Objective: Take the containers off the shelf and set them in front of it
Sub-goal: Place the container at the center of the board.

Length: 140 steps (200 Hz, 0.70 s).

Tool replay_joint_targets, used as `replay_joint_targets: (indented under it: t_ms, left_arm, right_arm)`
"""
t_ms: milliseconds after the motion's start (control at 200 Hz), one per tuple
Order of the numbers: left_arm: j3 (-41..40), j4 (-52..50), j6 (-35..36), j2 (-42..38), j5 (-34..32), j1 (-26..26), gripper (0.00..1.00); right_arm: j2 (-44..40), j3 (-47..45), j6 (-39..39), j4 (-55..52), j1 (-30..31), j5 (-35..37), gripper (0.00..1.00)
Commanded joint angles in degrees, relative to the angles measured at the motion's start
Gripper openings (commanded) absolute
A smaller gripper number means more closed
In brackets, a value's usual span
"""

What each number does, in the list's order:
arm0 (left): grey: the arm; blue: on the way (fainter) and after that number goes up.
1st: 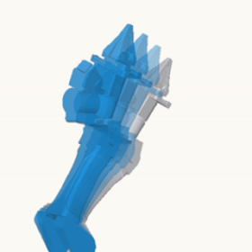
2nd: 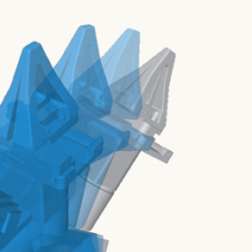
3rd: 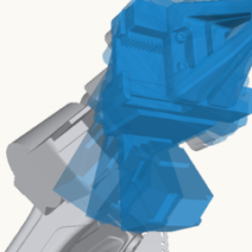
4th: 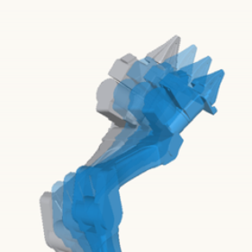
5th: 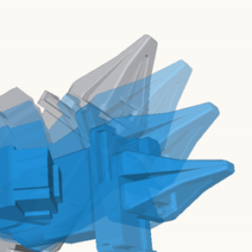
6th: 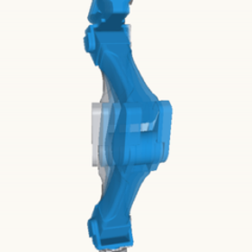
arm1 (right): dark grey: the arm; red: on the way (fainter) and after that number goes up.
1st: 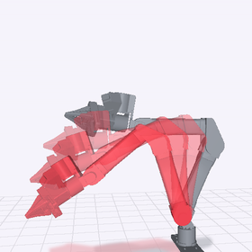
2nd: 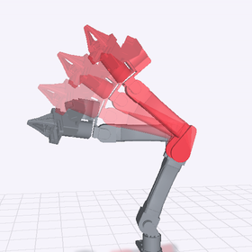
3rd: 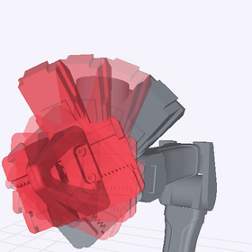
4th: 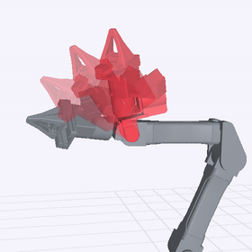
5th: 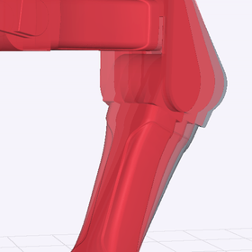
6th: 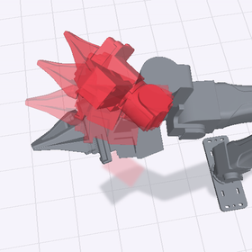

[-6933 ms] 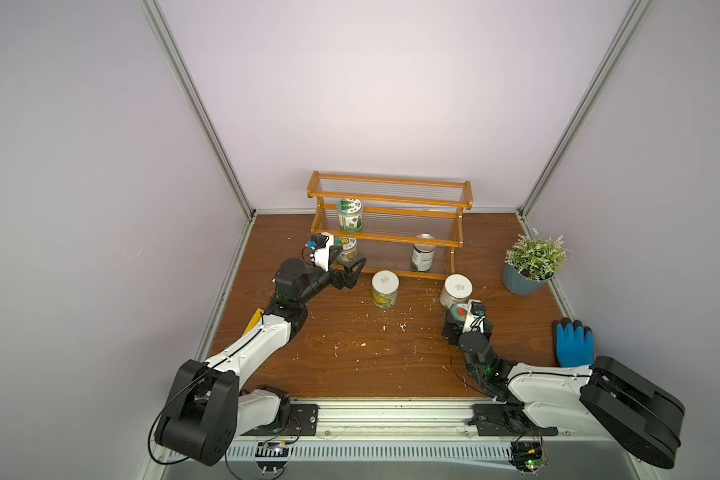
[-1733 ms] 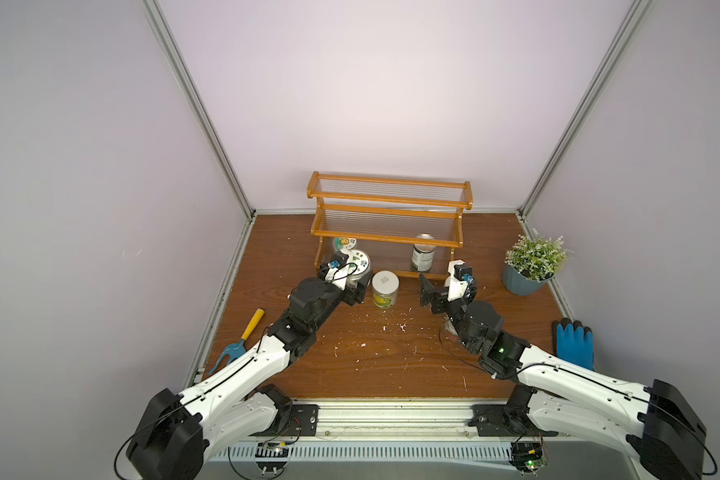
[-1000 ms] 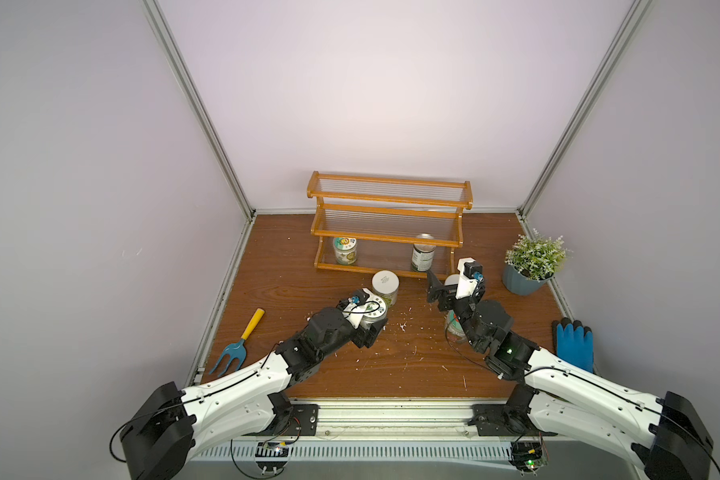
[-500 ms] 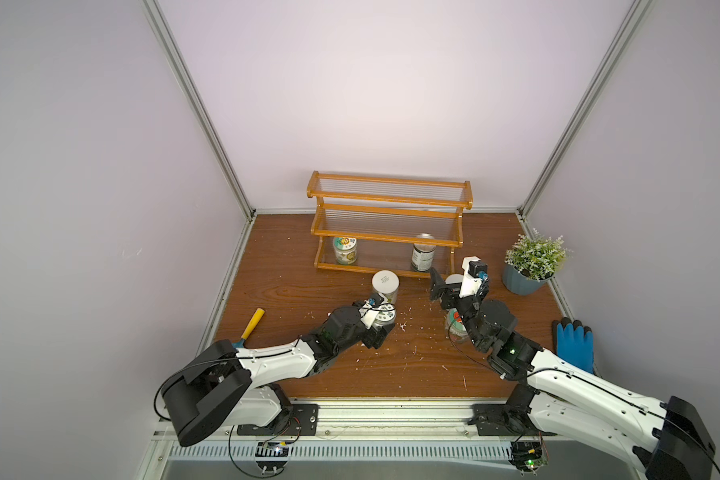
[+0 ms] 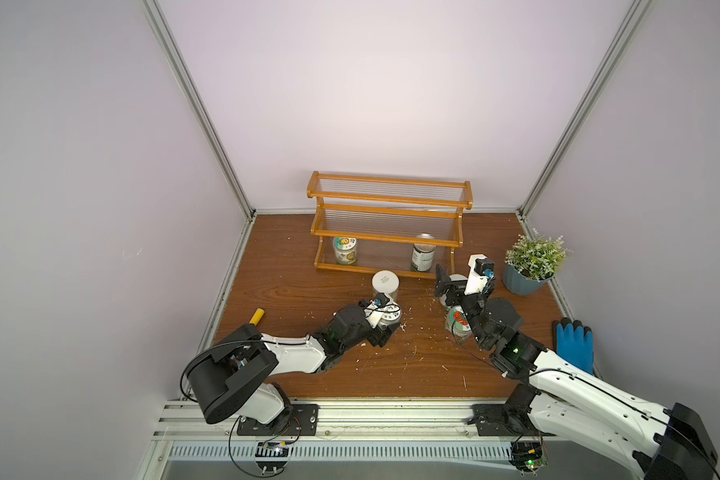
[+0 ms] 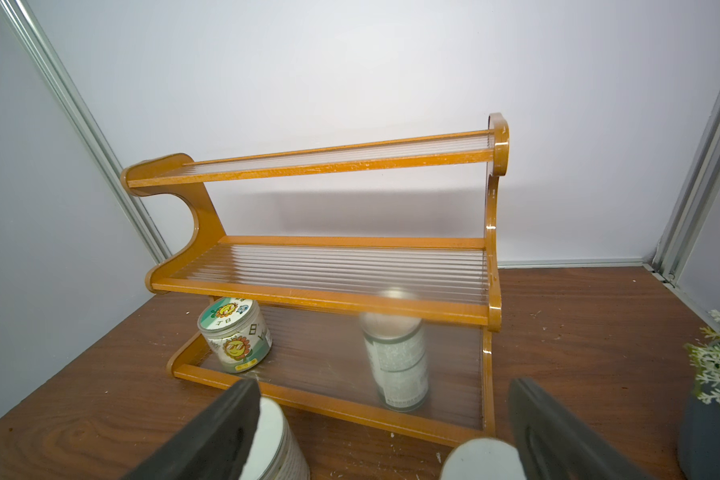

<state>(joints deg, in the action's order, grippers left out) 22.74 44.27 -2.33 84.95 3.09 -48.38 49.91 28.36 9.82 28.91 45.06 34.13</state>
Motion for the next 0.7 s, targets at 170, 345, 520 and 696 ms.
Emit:
replay_joint_targets:
  t_ms: [170,345,520,696]
  left_arm:
    - [1.5,7.7,0.9,4.1,-2.1,-0.6,0.58]
    - [1.7,9.3,0.6,6.6,-3.4,-0.5,0.63]
    - [2.0,9.4,0.2,7.9,-4.4,-0.5,0.70]
    - [1.4,9.3,-0.6,7.2,-6.3,-0.5,0.80]
  right_arm:
    - [-1.9,0.6,-0.4,1.5,-0.5,-1.0,0.99]
    - [-2.0,0.6,-0.5,1.2,-0.7,-1.1,0.99]
    - [-1.6,0.8,-0.6,1.6,-1.1,-1.9,0.99]
    - [-0.9,1.0,-0.6,2.2,-1.6,-2.7,0.99]
